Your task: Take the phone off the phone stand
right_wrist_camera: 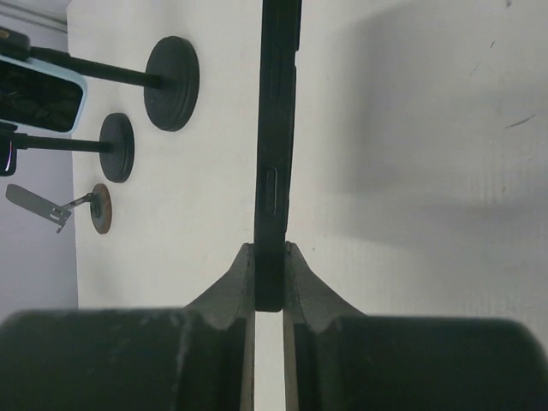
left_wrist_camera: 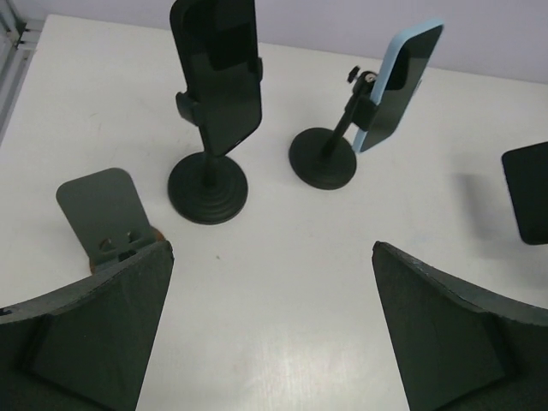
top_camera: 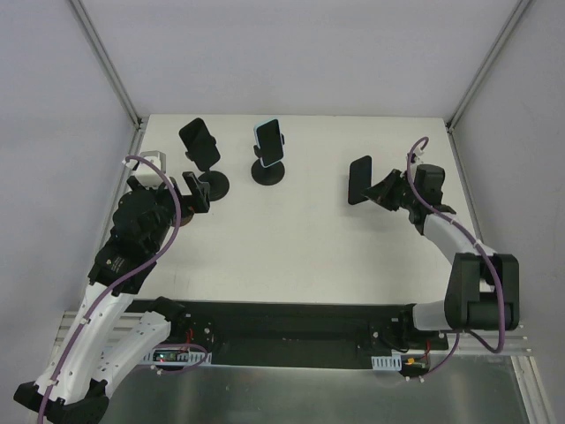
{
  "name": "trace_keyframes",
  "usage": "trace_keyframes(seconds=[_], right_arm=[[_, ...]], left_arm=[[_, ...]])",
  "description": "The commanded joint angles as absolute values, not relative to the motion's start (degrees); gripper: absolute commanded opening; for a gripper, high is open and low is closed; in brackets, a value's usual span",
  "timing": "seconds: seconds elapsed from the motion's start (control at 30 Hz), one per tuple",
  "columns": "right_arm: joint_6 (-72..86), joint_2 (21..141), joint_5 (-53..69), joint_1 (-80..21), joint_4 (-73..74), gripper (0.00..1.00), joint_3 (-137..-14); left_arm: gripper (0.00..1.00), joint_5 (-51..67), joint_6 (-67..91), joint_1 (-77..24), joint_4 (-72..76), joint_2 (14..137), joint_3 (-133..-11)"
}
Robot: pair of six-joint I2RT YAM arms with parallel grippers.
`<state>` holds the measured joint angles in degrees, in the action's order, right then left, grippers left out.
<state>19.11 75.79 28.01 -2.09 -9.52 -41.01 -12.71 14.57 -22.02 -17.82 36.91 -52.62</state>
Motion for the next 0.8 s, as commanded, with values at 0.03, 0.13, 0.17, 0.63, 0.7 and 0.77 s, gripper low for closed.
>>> trace_keyframes(seconds=[0.03,0.13,0.17,0.63,0.7,0.77], right_arm=[[14.2,85.4,38.1,2.6,-10.4,0.01,-50.1],[12.7,91.1,40.2,4.4,-9.1,0.01,-53.8],[12.3,93.4,40.7,4.7,-8.8,0.01,-55.4],[12.0,105.8,45.9,6.9,-5.6,0.1,-63.3],[12.0,106.4,46.3,7.0,-5.6,0.16,-63.3],[11.8,107.1,46.4,7.1,-5.4,0.19,-63.1]], left_arm=[[0.99,-18.5,9.3,-21.5,-17.2,37.5,-51.5],[0.99,-18.2,9.4,-20.7,-17.2,37.4,-51.1],[0.99,-17.9,9.5,-20.3,-17.2,37.4,-50.9],[0.99,-12.0,12.7,-13.4,-17.1,37.5,-50.4],[0.99,-12.0,12.7,-13.4,-17.1,37.3,-50.4],[0.99,-12.1,12.6,-13.4,-17.0,37.2,-50.3]])
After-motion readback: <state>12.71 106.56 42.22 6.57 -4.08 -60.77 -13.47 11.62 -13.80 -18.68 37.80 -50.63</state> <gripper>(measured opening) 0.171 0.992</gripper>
